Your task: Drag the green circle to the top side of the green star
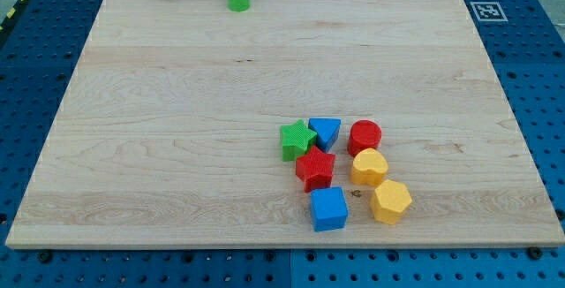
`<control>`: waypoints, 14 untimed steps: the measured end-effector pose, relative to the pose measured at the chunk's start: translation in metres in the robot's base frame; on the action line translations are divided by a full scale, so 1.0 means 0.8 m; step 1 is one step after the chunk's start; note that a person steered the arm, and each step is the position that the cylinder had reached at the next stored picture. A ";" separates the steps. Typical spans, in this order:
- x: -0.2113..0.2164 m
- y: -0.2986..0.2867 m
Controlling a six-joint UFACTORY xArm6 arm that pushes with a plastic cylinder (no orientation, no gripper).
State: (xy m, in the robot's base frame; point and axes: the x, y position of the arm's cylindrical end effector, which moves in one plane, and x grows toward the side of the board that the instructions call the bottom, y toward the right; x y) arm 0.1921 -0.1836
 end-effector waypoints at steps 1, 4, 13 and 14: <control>0.000 0.066; 0.076 0.162; 0.195 0.165; 0.212 0.149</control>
State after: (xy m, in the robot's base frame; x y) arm 0.3619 -0.0643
